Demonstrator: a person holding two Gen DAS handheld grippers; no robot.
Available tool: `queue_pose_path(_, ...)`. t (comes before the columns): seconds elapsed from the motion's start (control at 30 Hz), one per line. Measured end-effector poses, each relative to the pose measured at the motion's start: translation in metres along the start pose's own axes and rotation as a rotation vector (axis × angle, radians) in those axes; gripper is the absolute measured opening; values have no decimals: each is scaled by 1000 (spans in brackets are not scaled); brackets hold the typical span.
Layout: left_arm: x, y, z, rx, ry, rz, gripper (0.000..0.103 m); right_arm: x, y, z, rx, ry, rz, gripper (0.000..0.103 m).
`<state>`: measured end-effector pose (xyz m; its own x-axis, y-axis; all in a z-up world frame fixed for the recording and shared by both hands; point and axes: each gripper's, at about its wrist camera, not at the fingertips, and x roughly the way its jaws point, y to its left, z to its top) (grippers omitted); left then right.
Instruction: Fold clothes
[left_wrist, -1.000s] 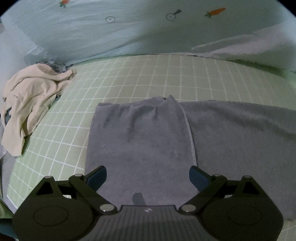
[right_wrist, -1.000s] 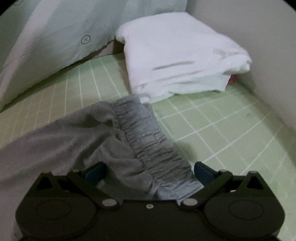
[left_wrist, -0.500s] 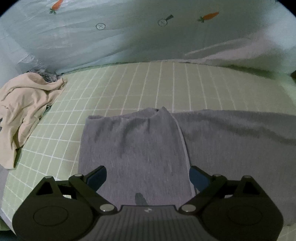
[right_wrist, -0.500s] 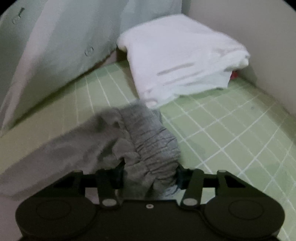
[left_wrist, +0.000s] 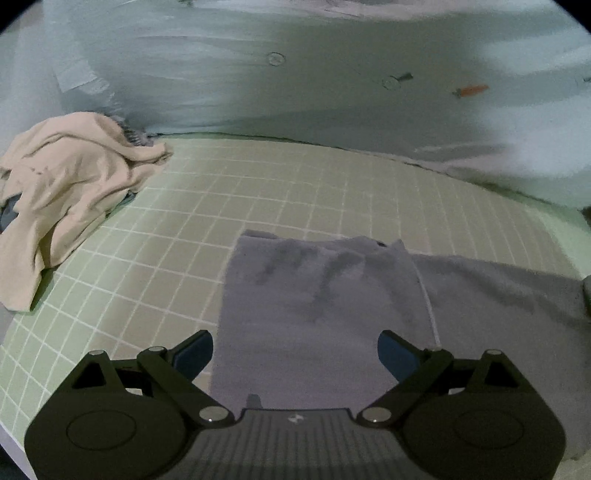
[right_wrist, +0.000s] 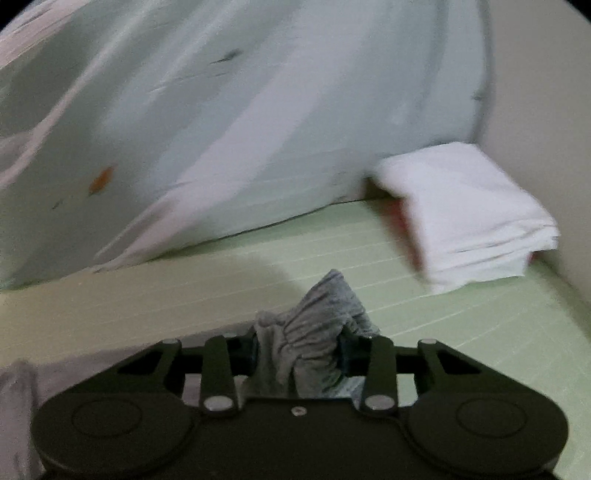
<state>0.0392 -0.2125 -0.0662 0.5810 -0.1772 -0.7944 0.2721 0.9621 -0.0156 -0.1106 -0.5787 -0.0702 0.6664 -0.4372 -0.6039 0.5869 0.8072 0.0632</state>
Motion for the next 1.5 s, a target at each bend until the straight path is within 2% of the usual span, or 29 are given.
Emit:
queue_pose_path(0.13,-2,19,3,-2,-18,-6,96,-4,60,-23,-71,49,86,38)
queue_pose_path(0.27,6,30,10,21,-12,-5,96,8,115,-57,-187,148,160,42)
queue_pose_path(0.33,11,33,15,37,-15,-6,96,16,135,-72,-237,197,186,43)
queue_pose_path(0.4,15,35,20,49,-29,-9,96,15,144,-73,-244,192,202,47)
queue_pose_path(0.47,19,35,26,58,-49,-7,96,11,145,-62,-233,170,206,52)
queue_pose_path(0.57,25,35,35,68,-83,-3,96,-1,137,-38,-185,78,190,62)
queue_pose_path(0.67,32,35,40,52,-79,-7,96,-1,121,-24,-96,39,123,74)
queue_pose_path(0.77,35,33,36,47,-55,-13,96,21,96,-21,47,119,41,77)
queue_pose_path(0.83,34,32,31,54,-48,-20,96,33,82,-27,124,171,24,77)
queue_pose_path(1.03,32,37,23,28,-35,-16,96,55,74,-48,218,267,54,78)
queue_pose_path(1.07,31,38,22,21,-35,-15,96,56,78,-49,226,272,67,77)
queue_pose_path(1.1,30,39,22,17,-33,-12,96,57,81,-49,230,273,90,67)
queue_pose_path(1.13,30,40,21,14,-32,-9,96,59,84,-48,224,273,109,50)
queue_pose_path(1.17,30,41,21,12,-31,-9,96,59,86,-47,207,273,125,41)
queue_pose_path(1.23,30,42,20,9,-30,-8,96,56,95,-42,158,262,161,13)
queue_pose_path(1.4,30,41,22,11,-39,-11,96,38,135,-23,-20,200,290,10)
queue_pose_path(1.5,30,39,22,27,-42,-14,96,44,160,-26,-75,233,382,13)
